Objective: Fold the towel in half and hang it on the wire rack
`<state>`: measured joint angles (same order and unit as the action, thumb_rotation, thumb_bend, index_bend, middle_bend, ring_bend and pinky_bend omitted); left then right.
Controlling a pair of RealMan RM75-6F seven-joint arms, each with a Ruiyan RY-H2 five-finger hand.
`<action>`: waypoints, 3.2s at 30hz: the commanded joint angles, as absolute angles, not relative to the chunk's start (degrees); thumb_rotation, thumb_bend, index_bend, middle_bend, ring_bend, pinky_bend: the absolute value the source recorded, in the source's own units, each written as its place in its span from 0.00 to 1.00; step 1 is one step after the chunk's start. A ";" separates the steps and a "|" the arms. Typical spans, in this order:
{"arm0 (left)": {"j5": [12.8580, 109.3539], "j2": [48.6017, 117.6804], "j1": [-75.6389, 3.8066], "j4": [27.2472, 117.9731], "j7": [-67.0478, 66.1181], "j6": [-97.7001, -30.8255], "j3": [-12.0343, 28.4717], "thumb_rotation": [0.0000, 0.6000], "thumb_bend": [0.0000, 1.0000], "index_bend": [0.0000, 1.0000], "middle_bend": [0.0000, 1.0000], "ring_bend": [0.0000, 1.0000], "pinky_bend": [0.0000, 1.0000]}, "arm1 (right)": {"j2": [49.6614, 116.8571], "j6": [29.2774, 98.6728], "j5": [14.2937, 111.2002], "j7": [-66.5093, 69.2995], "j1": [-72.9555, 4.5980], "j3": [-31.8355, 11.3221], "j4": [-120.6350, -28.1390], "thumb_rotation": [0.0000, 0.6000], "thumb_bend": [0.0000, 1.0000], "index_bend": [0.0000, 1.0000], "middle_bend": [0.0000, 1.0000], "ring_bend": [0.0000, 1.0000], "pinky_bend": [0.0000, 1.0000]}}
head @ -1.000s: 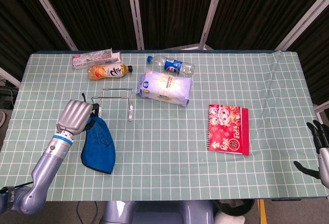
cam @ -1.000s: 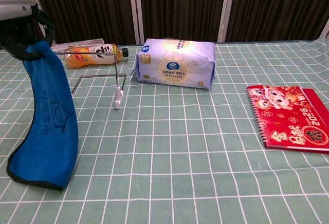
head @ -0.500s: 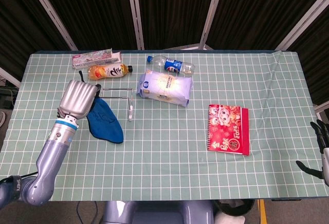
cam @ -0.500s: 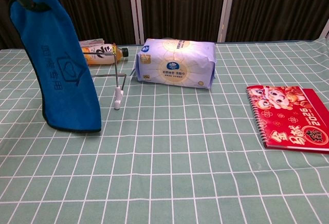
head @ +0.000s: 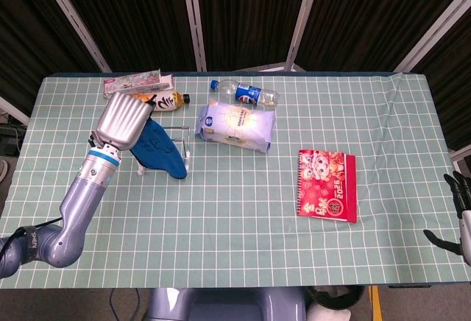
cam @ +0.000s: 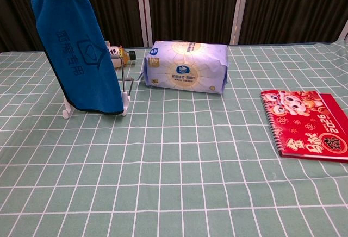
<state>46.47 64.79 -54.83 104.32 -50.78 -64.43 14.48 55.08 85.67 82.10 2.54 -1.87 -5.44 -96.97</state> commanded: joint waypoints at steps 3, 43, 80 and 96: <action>48.03 64.46 -56.20 101.61 -50.98 -62.08 13.65 1.00 0.75 0.91 0.98 0.92 1.00 | 55.29 85.04 81.65 2.01 -2.14 -5.49 -96.94 1.00 0.00 0.00 0.00 0.00 0.00; 42.07 80.04 -68.35 70.20 -46.92 -48.07 12.46 1.00 0.75 0.91 0.97 0.91 1.00 | 56.60 81.62 76.75 -1.67 -3.35 -6.30 -96.85 1.00 0.00 0.00 0.00 0.00 0.00; 22.81 88.22 -70.79 60.49 -48.49 -39.44 8.97 1.00 0.03 0.00 0.87 0.85 1.00 | 56.86 81.00 75.81 -2.31 -3.50 -6.30 -96.67 1.00 0.00 0.00 0.00 0.00 0.00; 35.77 81.40 -63.91 69.42 -34.80 -50.16 11.17 1.00 0.00 0.00 0.74 0.79 0.99 | 56.68 81.92 77.61 -1.97 -3.16 -5.77 -97.31 1.00 0.00 0.00 0.00 0.00 0.00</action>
<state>30.72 83.26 -66.71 66.96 -39.98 -47.22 10.08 56.67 81.91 77.59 -1.98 -3.16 -5.78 -97.30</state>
